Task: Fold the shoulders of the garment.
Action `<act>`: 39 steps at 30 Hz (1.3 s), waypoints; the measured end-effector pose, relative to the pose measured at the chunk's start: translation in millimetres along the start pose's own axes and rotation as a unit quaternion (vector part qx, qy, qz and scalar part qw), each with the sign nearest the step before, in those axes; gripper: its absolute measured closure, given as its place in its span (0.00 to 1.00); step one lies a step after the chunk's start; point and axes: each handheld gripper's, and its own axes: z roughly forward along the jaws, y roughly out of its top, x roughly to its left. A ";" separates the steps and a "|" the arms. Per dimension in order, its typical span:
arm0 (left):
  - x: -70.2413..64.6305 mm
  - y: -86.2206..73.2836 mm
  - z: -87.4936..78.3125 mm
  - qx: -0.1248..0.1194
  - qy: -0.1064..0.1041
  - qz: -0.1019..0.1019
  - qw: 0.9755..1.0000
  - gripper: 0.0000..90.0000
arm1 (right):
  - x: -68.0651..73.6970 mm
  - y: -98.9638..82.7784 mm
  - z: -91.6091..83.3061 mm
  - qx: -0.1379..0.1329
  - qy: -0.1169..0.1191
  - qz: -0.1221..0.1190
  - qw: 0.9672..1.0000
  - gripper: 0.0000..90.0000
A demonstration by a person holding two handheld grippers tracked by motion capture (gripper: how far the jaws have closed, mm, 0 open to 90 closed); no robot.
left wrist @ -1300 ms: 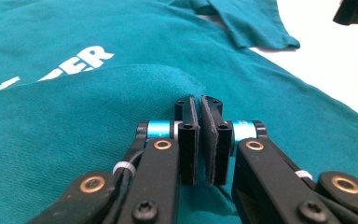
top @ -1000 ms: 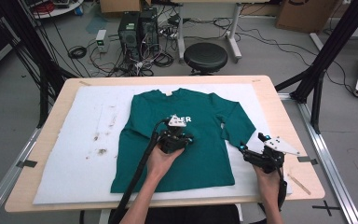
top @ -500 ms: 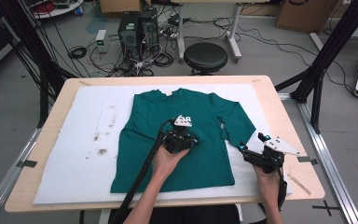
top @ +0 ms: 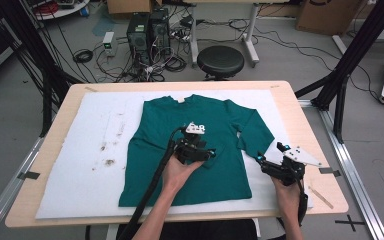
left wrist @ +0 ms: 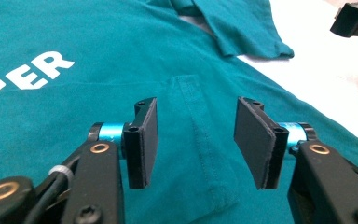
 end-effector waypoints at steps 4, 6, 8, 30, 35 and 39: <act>-0.8 0.3 -3.4 0.004 0.009 0.015 1.000 0.52 | 0.0 0.0 -0.1 0.000 0.000 0.000 1.000 0.21; 0.1 0.3 -7.5 0.004 0.013 0.021 1.000 0.51 | -0.1 -0.1 -0.2 -0.001 0.001 0.000 1.000 0.21; 4.4 -0.2 -13.0 0.004 0.005 0.014 1.000 0.48 | -0.1 -0.1 -0.3 -0.001 0.001 0.001 1.000 0.21; 63.9 -40.8 -134.0 -0.122 0.080 -0.020 0.989 0.33 | 0.0 0.0 -0.1 0.000 0.000 0.001 1.000 0.21; 77.0 -58.0 -157.3 -0.142 0.111 -0.014 0.984 0.30 | 0.2 0.1 0.0 0.001 0.000 0.001 1.000 0.21; 87.4 -74.4 -172.1 -0.142 0.129 -0.037 0.981 0.29 | -0.2 0.1 0.2 0.001 0.000 -0.001 1.000 0.21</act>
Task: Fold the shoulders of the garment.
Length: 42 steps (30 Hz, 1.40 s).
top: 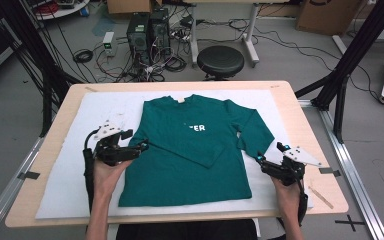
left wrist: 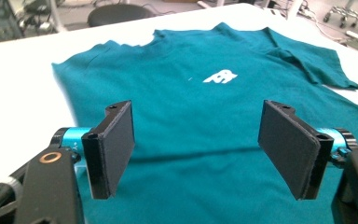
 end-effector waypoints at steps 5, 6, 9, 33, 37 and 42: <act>19.4 -17.9 -15.1 -0.009 0.027 -0.011 1.000 0.29 | -0.2 0.1 0.2 0.001 0.000 0.002 1.000 0.21; 23.2 -20.8 -17.6 -0.009 0.030 -0.013 0.999 0.29 | -0.2 0.1 0.1 0.001 0.000 0.001 1.000 0.21; 33.1 -29.3 -23.6 -0.008 0.041 -0.013 0.999 0.29 | -0.3 0.1 0.0 0.001 -0.001 0.002 1.000 0.21; 60.9 -76.5 -38.0 -0.045 0.108 -0.003 0.993 0.29 | 0.3 1.0 1.8 0.010 -0.001 0.002 1.000 0.21; 61.3 -78.0 -40.5 -0.055 0.104 -0.009 0.993 0.29 | 0.5 2.3 3.5 0.020 0.001 -0.001 1.000 0.29; 59.3 -79.5 -42.7 -0.064 0.106 -0.003 0.992 0.35 | 0.4 11.6 8.5 0.060 0.040 -0.010 0.997 0.32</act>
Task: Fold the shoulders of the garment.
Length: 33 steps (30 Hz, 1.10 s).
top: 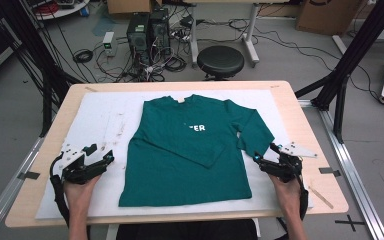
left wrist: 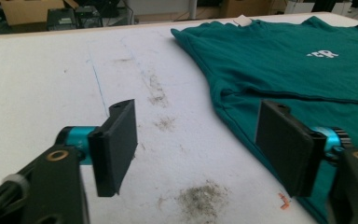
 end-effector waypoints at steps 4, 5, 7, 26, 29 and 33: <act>-1.0 0.0 0.3 0.001 -0.001 0.006 1.000 0.35 | -0.9 16.6 4.9 0.033 0.011 -0.030 0.999 0.45; -1.1 0.0 0.3 0.001 -0.001 0.007 1.000 0.35 | -1.9 20.1 8.0 0.042 0.014 -0.035 0.998 0.46; -1.4 0.0 0.4 0.003 0.002 0.006 1.000 0.35 | -3.6 25.7 14.8 0.067 0.018 -0.039 0.997 0.46; -3.6 0.2 1.5 0.008 0.004 0.016 1.000 0.36 | 3.7 25.0 52.2 0.175 0.042 -0.069 0.981 0.65; -3.7 0.3 1.7 0.009 0.004 0.017 1.000 0.36 | 6.1 24.9 52.4 0.171 0.045 -0.081 0.981 0.78; -3.5 0.3 1.8 0.009 0.004 0.016 1.000 0.36 | 5.7 24.8 52.8 0.170 0.043 -0.067 0.982 0.89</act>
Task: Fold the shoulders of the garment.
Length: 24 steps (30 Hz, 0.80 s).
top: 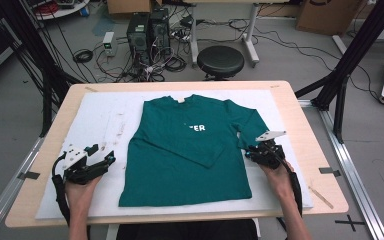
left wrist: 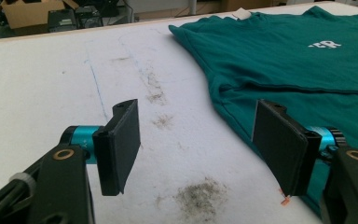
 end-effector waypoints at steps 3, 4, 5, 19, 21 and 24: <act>0.1 0.0 0.0 0.001 0.001 0.000 1.000 0.36 | -1.5 0.3 -0.2 0.000 -0.008 0.009 1.000 0.95; 0.0 0.1 0.1 0.001 0.000 0.000 1.000 0.36 | -1.6 0.4 -0.4 -0.001 -0.009 0.012 1.000 0.96; 0.0 0.0 0.2 0.001 0.000 0.000 1.000 0.36 | -2.2 0.5 -0.6 -0.002 -0.009 0.014 1.000 0.96; 0.2 0.0 0.2 0.002 0.000 -0.003 1.000 0.36 | 10.8 27.4 -34.4 -0.084 0.033 0.043 0.995 0.97; 0.3 0.0 0.2 0.002 0.000 -0.002 1.000 0.36 | 17.7 34.4 -36.9 -0.094 0.042 0.040 0.994 0.97; 0.1 0.0 0.3 0.002 0.000 -0.002 1.000 0.36 | 29.2 46.8 -39.3 -0.104 0.056 0.037 0.992 0.97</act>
